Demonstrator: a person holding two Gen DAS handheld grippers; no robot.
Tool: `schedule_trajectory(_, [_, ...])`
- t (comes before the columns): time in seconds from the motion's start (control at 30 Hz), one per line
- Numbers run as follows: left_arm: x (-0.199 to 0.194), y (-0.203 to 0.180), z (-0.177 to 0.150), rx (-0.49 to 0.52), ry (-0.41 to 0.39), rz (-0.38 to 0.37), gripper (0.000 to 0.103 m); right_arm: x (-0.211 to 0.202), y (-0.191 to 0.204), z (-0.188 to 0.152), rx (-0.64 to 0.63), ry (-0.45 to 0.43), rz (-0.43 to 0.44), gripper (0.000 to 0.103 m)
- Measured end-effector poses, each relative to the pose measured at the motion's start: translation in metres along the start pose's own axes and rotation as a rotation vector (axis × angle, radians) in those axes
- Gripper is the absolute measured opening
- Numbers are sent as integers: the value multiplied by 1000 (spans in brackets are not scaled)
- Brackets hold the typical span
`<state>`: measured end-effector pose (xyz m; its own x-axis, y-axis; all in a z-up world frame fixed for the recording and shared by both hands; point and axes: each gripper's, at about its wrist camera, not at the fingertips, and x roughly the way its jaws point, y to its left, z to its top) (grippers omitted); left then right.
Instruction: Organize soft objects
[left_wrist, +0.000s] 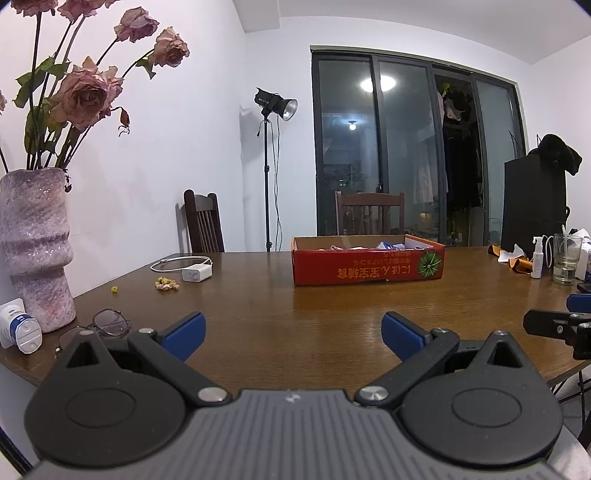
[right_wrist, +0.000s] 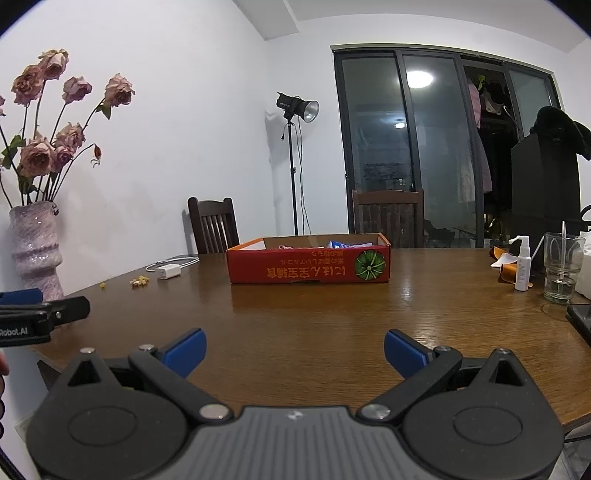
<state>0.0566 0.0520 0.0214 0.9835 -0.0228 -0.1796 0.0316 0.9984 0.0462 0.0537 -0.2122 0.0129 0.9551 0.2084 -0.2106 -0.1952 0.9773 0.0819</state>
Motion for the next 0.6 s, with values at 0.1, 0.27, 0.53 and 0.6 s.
schedule_trajectory(0.1, [0,-1,0,5,-1,-2,103,-1,-1,0,1,-2,0,103])
schedule_trajectory(0.27, [-2,-2,0,5,-6,-2,103,-4,0,2,-8,-24,-4,103])
schedule_trajectory(0.53, [-9,-2,11,-5,-47,-26,103,-9,3,11,-37,-73,-8,103])
schedule_trajectory(0.6, [-13,-2,16,-8,-74,-26,103,-15,4,17,-41,-101,-7,103])
